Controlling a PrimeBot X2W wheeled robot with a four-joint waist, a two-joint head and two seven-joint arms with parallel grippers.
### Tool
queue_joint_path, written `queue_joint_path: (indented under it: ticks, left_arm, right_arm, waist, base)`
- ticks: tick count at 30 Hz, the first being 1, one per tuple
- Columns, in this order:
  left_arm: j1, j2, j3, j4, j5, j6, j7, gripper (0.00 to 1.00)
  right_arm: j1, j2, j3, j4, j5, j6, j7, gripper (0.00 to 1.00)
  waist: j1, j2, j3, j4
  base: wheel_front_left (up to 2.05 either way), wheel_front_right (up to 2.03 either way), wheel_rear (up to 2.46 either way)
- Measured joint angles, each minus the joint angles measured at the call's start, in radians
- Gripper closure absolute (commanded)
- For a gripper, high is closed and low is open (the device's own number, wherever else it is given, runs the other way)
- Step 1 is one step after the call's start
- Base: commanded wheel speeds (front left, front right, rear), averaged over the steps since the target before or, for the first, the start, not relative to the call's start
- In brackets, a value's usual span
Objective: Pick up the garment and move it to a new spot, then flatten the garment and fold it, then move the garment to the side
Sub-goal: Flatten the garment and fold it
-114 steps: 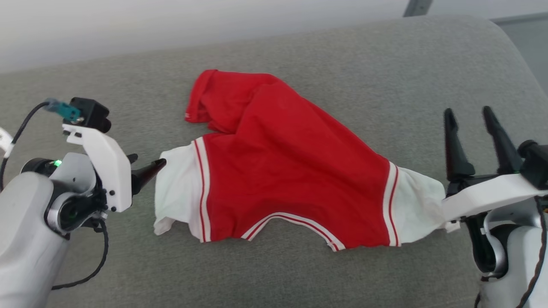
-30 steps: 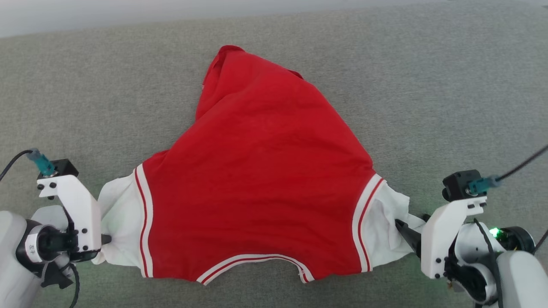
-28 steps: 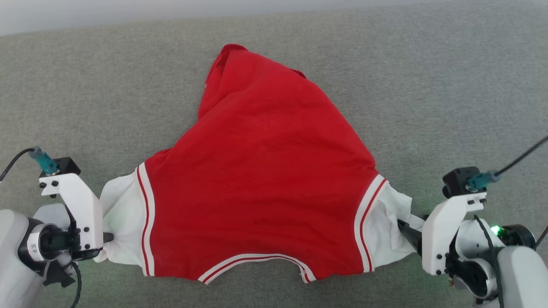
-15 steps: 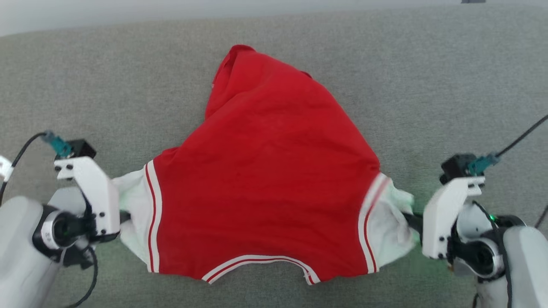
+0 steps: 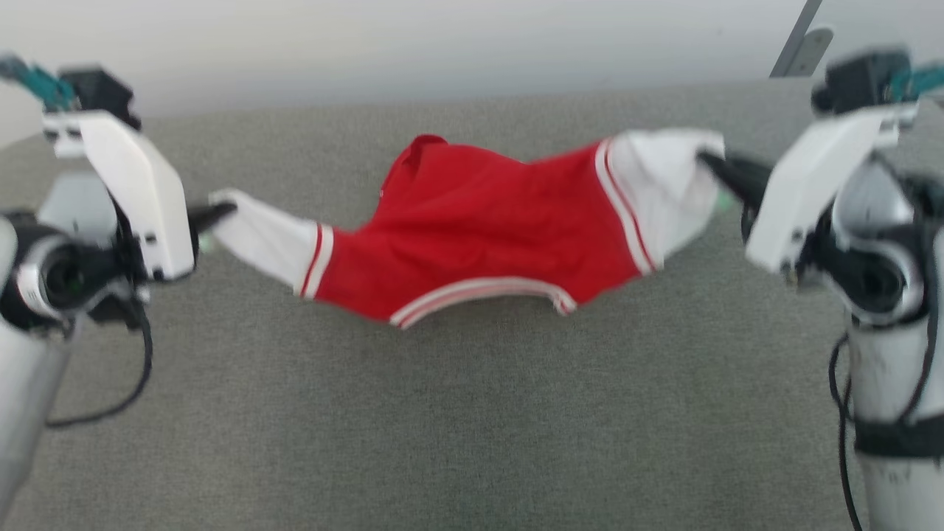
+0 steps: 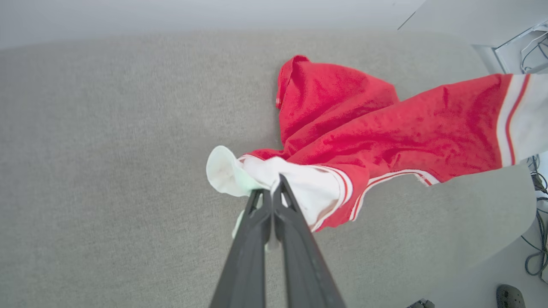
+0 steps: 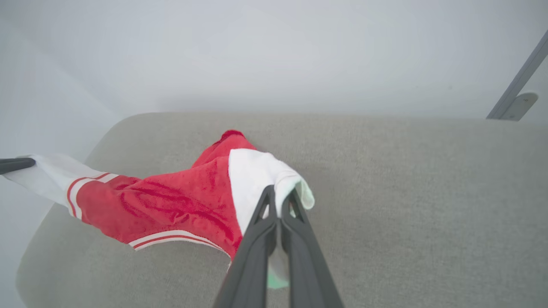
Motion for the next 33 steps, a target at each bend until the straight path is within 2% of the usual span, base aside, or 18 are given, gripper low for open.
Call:
queue_joint_path:
  ticks: [8, 19, 28, 33]
  left_arm:
    - [-0.193, -0.035, 0.021, 0.055, 0.047, -0.028, -0.066, 1.0]
    - [-0.436, -0.072, 0.025, 0.216, 0.116, -0.048, -0.131, 1.0]
    - [-0.545, -0.097, 0.016, 0.301, 0.133, -0.069, -0.153, 1.0]
    - [-0.611, -0.127, 0.011, 0.368, 0.17, -0.1, -0.24, 1.0]
  right_arm:
    - [-0.239, 0.042, 0.0, 0.101, -0.046, 0.0, -0.088, 1.0]
    - [-0.523, 0.093, -0.041, 0.345, -0.057, 0.0, -0.186, 1.0]
    - [-0.644, 0.099, -0.062, 0.497, -0.084, 0.0, -0.226, 1.0]
    - [-0.718, 0.1, -0.034, 0.581, -0.155, 0.0, -0.34, 1.0]
  waist:
    - [0.0, 0.0, -0.065, -0.002]
    - [0.0001, 0.0, -0.107, -0.005]
    - [0.0, 0.0, -0.072, 0.004]
    - [0.0, 0.0, -0.007, 0.011]
  base:
    - [0.0, 0.0, 0.0]
    - [0.0, 0.0, 0.0]
    - [0.0, 0.0, 0.0]
    - [0.0, 0.0, 0.0]
